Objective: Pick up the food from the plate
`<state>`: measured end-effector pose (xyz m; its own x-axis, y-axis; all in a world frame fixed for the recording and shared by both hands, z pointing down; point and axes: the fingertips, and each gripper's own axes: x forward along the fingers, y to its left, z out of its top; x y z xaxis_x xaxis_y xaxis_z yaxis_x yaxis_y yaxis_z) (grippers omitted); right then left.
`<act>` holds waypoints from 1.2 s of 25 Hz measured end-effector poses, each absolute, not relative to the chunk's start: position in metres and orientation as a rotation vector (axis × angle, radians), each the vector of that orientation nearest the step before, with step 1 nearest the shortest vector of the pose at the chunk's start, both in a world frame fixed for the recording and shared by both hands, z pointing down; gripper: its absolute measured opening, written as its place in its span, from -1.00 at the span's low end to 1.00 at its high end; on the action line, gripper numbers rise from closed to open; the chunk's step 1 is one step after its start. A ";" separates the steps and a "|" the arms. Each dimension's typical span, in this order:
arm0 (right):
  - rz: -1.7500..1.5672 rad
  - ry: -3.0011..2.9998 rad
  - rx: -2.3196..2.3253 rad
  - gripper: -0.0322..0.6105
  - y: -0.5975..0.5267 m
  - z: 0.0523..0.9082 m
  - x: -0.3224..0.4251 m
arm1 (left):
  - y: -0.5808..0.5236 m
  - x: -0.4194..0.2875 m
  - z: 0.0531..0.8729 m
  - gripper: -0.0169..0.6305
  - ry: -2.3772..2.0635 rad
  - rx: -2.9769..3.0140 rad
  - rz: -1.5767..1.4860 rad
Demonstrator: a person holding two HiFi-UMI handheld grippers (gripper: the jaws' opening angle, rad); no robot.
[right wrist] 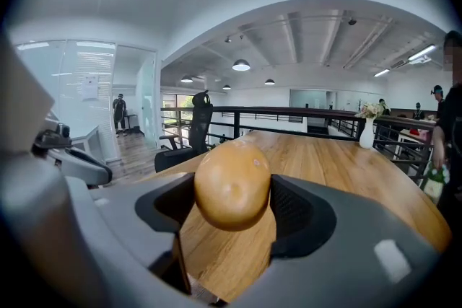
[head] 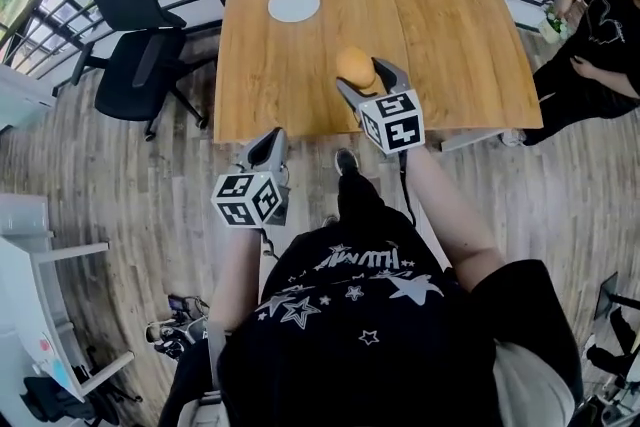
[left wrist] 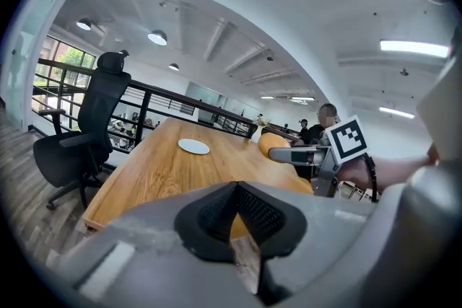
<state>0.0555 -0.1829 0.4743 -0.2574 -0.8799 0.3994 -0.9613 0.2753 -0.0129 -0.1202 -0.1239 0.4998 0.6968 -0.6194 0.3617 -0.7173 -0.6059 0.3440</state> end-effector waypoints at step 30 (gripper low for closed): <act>0.475 -2.186 1.749 0.11 0.000 0.477 0.134 | 0.019 -0.028 0.487 -0.94 -0.901 2.476 0.312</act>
